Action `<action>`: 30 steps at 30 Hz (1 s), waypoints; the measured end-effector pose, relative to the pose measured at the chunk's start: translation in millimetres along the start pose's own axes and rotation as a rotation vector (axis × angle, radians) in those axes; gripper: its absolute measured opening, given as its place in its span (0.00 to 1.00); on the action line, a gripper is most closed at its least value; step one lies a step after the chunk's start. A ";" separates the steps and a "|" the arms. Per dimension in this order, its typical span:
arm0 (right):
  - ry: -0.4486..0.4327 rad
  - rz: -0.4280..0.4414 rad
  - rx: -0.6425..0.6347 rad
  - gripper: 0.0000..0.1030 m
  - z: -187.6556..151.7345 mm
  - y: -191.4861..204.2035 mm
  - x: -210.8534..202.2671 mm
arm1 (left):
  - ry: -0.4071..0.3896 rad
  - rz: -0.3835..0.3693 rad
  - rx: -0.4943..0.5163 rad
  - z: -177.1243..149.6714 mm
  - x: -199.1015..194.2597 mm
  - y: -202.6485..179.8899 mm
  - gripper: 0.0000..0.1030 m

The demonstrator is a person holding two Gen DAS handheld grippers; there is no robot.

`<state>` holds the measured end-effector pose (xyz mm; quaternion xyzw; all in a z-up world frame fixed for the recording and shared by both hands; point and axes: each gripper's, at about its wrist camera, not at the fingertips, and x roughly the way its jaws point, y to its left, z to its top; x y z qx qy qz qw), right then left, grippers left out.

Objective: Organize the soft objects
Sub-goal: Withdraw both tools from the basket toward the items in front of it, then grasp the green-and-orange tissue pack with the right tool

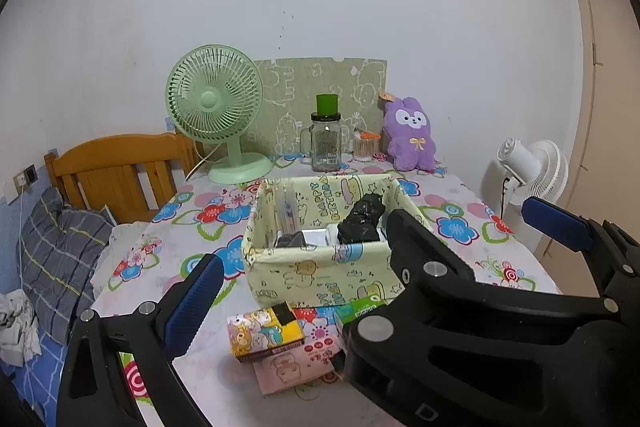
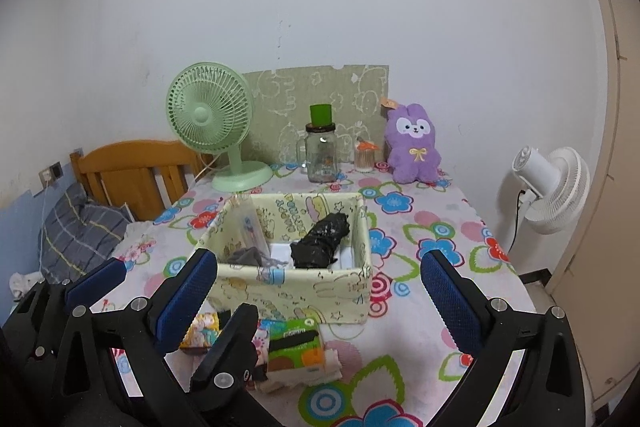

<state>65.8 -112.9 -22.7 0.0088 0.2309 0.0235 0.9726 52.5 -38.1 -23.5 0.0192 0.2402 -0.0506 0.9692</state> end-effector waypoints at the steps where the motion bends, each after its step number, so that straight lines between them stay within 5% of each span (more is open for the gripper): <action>1: 0.003 0.001 -0.002 1.00 -1.8 0.3 -0.2 | -0.001 -0.001 0.001 -2.6 -0.5 -0.4 0.98; 30: 0.117 0.048 -0.006 1.00 -64.4 9.9 34.3 | 0.113 0.016 -0.023 -64.0 28.2 14.1 0.98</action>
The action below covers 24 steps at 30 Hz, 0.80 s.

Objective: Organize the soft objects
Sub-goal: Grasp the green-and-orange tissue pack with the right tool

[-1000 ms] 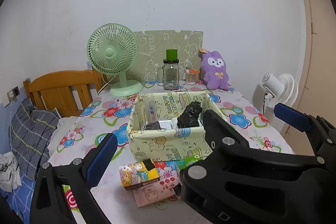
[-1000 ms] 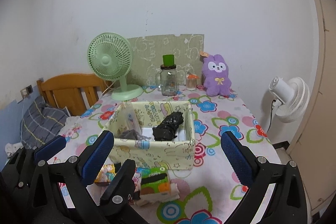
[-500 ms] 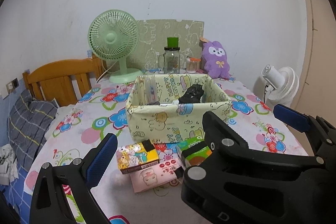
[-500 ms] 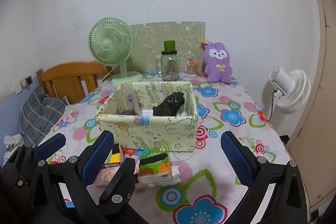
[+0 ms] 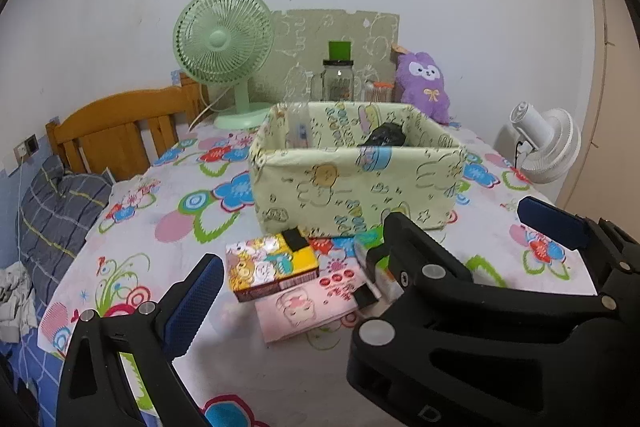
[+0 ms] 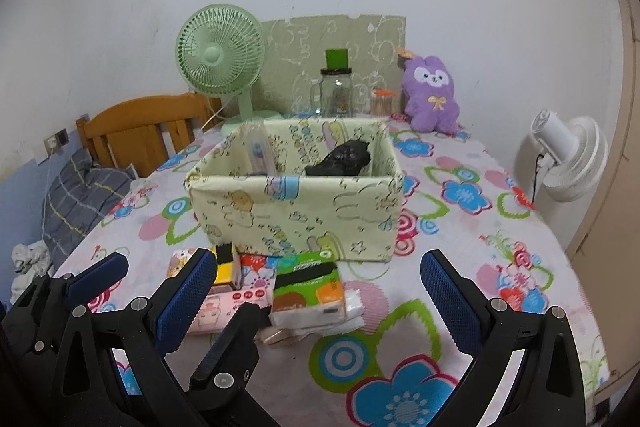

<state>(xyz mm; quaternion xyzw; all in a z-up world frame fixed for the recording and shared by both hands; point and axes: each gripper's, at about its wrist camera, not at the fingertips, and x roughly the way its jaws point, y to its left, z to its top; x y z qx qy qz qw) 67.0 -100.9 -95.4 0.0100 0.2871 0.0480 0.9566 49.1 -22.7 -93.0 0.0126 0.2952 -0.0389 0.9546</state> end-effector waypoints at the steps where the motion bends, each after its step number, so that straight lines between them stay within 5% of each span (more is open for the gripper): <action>1: 0.009 0.006 0.004 1.00 -2.1 0.3 2.8 | 0.006 -0.001 -0.002 -1.4 1.6 1.2 0.98; 24: 0.138 -0.016 0.000 0.95 -21.5 3.9 57.8 | 0.134 -0.017 -0.024 -22.3 47.0 16.7 0.98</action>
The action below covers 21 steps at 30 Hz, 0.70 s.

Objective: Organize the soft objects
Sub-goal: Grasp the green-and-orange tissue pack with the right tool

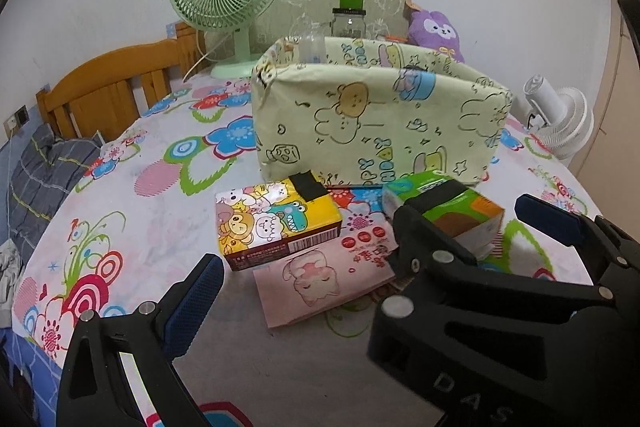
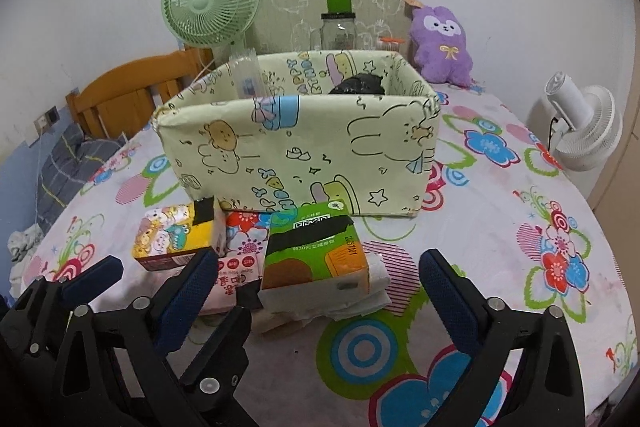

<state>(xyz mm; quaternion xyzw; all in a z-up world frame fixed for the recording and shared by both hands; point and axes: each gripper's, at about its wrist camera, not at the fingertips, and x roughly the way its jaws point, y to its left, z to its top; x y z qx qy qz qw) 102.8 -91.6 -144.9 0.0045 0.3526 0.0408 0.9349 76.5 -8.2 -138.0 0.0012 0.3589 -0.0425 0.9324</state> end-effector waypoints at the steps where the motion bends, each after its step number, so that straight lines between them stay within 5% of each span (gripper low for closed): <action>1: 0.008 -0.004 -0.001 0.94 0.2 0.1 3.9 | 0.005 0.001 0.000 -0.1 2.4 1.1 0.98; 12: 0.081 -0.020 0.000 0.68 1.5 -1.4 25.9 | 0.044 -0.040 0.011 1.6 18.4 1.7 0.97; 21: 0.074 -0.035 0.011 0.56 -0.9 -7.8 23.0 | 0.060 -0.062 0.012 -0.6 21.4 -3.4 0.96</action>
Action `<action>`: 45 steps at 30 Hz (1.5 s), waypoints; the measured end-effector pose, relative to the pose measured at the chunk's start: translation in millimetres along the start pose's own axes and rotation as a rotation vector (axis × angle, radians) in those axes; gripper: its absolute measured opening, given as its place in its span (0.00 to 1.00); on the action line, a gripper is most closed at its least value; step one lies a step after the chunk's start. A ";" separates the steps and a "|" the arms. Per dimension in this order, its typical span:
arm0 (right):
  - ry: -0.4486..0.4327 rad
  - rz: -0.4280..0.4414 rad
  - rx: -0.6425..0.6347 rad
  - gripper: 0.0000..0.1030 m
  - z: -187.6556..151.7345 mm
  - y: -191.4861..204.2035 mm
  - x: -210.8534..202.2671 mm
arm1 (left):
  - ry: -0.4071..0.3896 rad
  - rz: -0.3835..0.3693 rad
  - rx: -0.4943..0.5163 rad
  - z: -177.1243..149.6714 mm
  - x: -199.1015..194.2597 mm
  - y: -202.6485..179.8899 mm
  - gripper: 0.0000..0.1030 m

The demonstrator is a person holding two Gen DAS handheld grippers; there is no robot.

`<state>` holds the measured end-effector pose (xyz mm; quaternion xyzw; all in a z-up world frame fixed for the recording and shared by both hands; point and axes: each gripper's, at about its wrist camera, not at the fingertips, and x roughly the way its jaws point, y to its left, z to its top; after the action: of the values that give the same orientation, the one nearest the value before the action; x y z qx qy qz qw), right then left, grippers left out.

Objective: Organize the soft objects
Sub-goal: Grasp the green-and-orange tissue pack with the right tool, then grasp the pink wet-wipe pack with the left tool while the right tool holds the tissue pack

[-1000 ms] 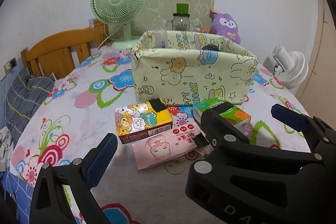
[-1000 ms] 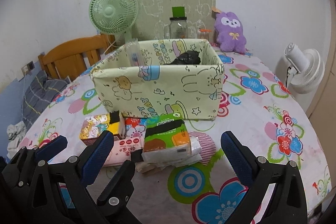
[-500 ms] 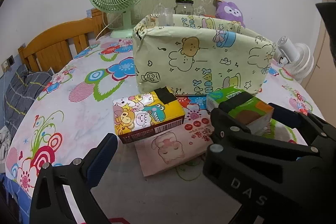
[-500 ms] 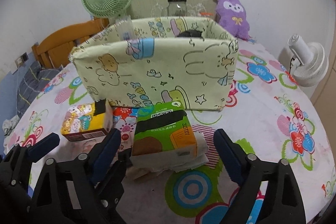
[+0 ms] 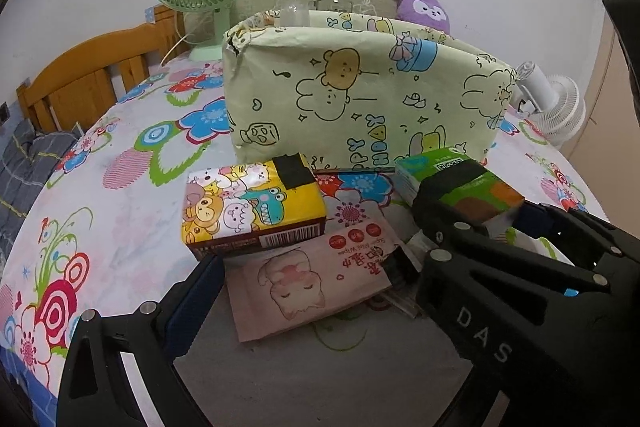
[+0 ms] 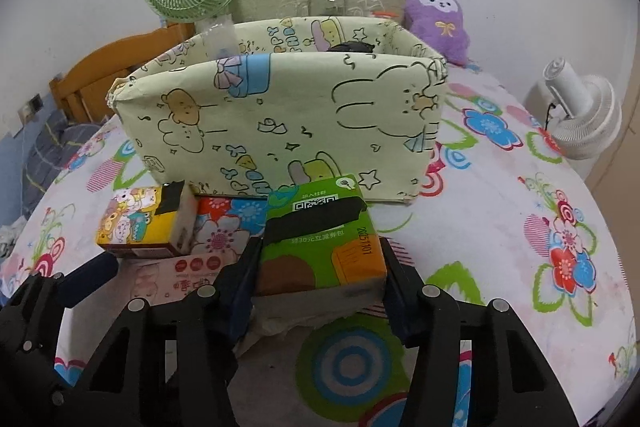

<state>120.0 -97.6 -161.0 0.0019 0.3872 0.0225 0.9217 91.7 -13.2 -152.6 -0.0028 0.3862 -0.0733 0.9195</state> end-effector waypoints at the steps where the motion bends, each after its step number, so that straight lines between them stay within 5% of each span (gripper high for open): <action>1: 0.000 0.000 0.002 0.56 -0.4 -0.5 -0.4 | 0.003 -0.002 -0.003 -0.5 -0.2 0.0 0.96; 25: -0.040 0.004 0.026 0.55 -22.1 -23.4 -38.8 | 0.020 0.011 0.050 -24.5 -23.5 -38.7 0.86; 38: -0.053 0.000 0.052 0.55 -21.7 -30.3 -43.5 | -0.025 0.092 0.016 -7.6 -24.7 -18.5 0.86; 45: -0.055 -0.005 0.046 0.55 -13.8 -26.6 -38.0 | -0.008 0.108 0.037 -0.9 -12.3 -13.7 0.74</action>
<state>84.7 -126.0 -144.0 0.0226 0.3623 0.0111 0.9317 80.8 -25.1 -143.6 0.0347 0.3808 -0.0306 0.9235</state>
